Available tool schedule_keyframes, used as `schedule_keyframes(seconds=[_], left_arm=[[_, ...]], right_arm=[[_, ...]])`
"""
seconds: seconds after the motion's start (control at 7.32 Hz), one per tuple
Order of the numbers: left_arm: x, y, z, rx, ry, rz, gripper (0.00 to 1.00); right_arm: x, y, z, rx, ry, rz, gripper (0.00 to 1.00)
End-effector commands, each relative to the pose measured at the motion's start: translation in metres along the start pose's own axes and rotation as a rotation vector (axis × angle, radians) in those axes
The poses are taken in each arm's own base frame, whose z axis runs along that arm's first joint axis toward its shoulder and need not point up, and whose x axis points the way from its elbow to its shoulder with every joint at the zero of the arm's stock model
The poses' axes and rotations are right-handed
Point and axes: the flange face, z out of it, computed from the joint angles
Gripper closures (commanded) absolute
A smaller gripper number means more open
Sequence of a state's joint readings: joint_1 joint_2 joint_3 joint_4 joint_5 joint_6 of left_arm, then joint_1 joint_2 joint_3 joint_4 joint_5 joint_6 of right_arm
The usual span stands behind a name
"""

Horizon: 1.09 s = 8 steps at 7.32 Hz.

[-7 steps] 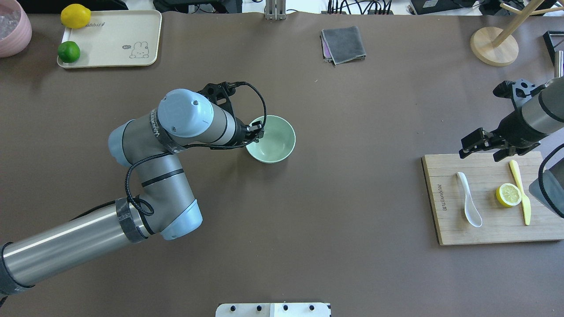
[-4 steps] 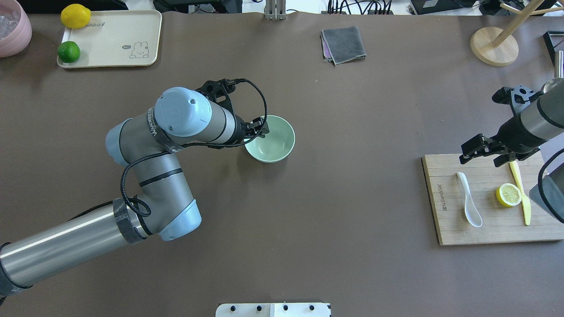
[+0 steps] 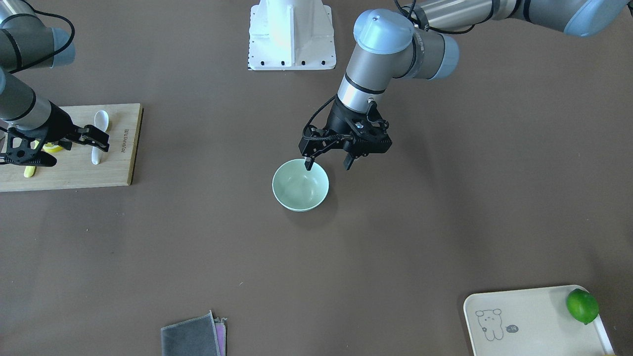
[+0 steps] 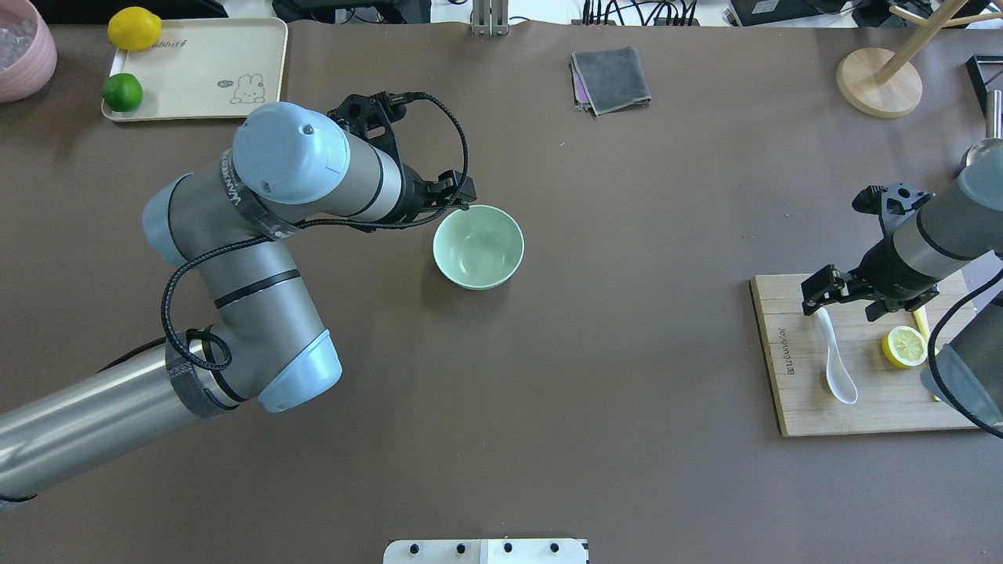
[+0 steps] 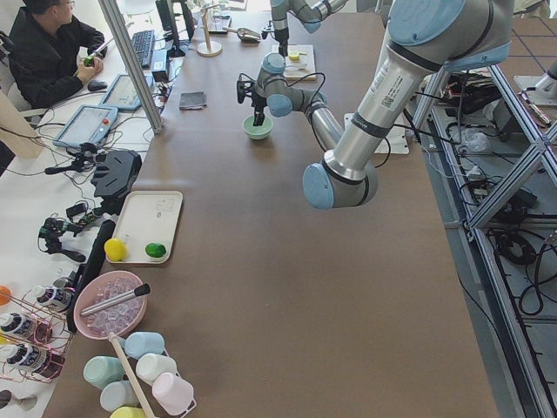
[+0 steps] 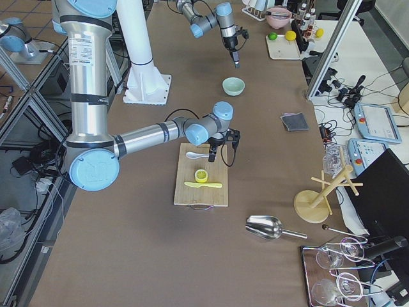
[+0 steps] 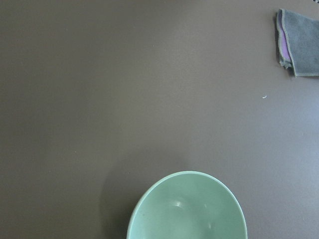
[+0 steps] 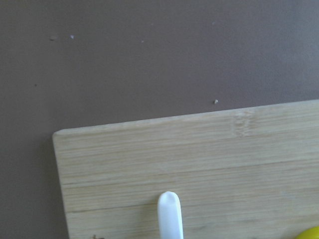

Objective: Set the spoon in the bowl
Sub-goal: 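Release the bowl with the left gripper while the right gripper lowers onto the white spoon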

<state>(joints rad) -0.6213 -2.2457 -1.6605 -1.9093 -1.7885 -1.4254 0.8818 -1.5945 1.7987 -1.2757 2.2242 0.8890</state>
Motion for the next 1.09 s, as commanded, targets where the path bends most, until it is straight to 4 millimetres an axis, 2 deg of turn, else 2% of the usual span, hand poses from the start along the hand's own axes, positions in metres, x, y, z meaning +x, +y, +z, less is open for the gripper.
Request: schedule_keyframes(seconds=[0.0,0.41,0.55,0.68,0.96], left_arm=[[0.001,-0.002,-0.003,0.003,0.003,0.004,0.03],[-0.01,-0.002,-0.002,0.001,-0.007,0.02,0.03],[-0.011,-0.004,-0.006,0.006,-0.003,0.019,0.03],[-0.018,-0.005,-0.006,0.006,-0.007,0.017,0.03],[-0.027,-0.003,-0.007,-0.006,-0.01,0.035,0.03]], right_arm=[[0.01,0.008,0.007,0.026,0.0,-0.073,0.0],[-0.007,0.019,0.023,0.0,0.005,-0.105,0.0],[-0.01,0.022,0.025,-0.007,0.004,-0.113,0.03],[-0.01,0.023,0.026,-0.009,0.004,-0.115,0.47],[-0.011,0.024,0.024,-0.007,0.0,-0.124,0.98]])
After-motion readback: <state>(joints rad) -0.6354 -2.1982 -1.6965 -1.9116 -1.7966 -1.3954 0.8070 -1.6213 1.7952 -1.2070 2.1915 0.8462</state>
